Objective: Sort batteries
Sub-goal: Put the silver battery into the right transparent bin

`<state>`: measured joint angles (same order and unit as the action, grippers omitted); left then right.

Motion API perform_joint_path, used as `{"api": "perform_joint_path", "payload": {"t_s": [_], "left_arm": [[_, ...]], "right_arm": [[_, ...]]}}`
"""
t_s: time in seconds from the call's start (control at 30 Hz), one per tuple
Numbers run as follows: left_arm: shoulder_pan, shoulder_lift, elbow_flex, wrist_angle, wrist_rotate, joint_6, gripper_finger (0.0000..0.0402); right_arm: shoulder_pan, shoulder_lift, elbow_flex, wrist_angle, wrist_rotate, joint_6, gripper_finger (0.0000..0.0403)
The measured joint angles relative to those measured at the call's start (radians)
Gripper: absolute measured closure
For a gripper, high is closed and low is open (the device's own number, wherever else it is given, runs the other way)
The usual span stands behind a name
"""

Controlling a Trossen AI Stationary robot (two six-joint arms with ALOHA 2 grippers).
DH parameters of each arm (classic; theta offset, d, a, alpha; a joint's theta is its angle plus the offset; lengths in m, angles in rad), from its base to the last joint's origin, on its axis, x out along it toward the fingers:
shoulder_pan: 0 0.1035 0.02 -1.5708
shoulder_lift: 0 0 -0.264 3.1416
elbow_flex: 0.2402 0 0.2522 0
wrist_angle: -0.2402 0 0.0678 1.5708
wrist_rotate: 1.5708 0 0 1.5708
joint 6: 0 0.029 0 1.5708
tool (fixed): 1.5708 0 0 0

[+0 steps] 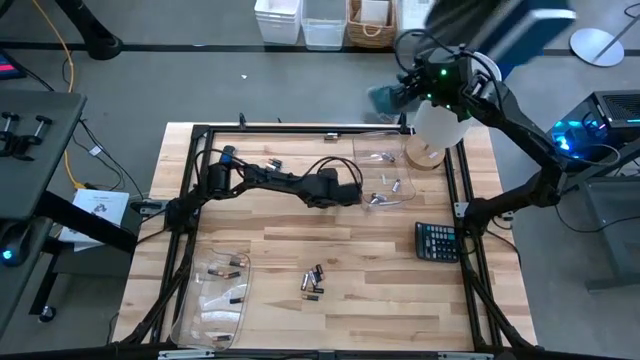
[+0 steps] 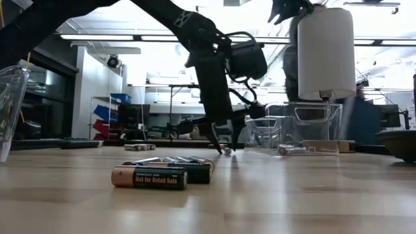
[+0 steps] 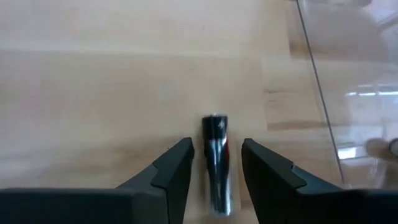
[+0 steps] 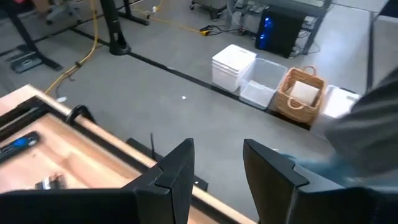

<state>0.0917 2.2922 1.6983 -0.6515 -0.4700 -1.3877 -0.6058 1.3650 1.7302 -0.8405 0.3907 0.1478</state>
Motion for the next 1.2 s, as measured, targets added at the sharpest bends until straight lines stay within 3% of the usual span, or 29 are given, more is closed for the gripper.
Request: {"api": "perform_joint_path", "payload": {"t_s": [0.17, 0.37, 0.47, 0.6, 0.8, 0.93, 1.07, 1.2], "left_arm": [[-0.008, -0.002, 0.0, -0.036, 0.046, 0.006, 0.0271], [-0.011, 0.002, 0.002, -0.066, 0.054, 0.07, 0.0278], [-0.012, 0.011, 0.003, -0.073, 0.026, 0.11, 0.0302], [-0.013, 0.012, 0.002, -0.076, -0.001, 0.165, 0.0369], [-0.012, -0.05, -0.004, -0.071, 0.078, 0.199, 0.0373], [-0.017, -0.174, -0.003, -0.066, 0.071, 0.355, 0.0373], [0.018, -0.256, -0.001, -0.061, -0.01, 0.618, 0.0373], [0.047, -0.326, -0.003, -0.029, -0.012, 0.888, 0.0373]], "right_arm": [[-0.05, -0.002, 0.0, -0.006, -0.079, 0.036, 0.0269], [-0.069, -0.003, 0.0, -0.009, -0.088, 0.022, 0.0269], [-0.069, -0.003, 0.0, -0.008, -0.088, -0.012, 0.0269], [-0.069, -0.005, 0.0, -0.008, -0.105, -0.018, 0.0269], [-0.069, -0.006, 0.0, -0.007, -0.138, -0.017, 0.0269], [-0.069, -0.006, 0.0, -0.007, -0.14, -0.047, 0.0269], [-0.069, -0.006, 0.0, 0.0, -0.14, -0.06, 0.0269], [-0.068, -0.013, 0.0, 0.002, -0.16, -0.052, 0.0269]]}}
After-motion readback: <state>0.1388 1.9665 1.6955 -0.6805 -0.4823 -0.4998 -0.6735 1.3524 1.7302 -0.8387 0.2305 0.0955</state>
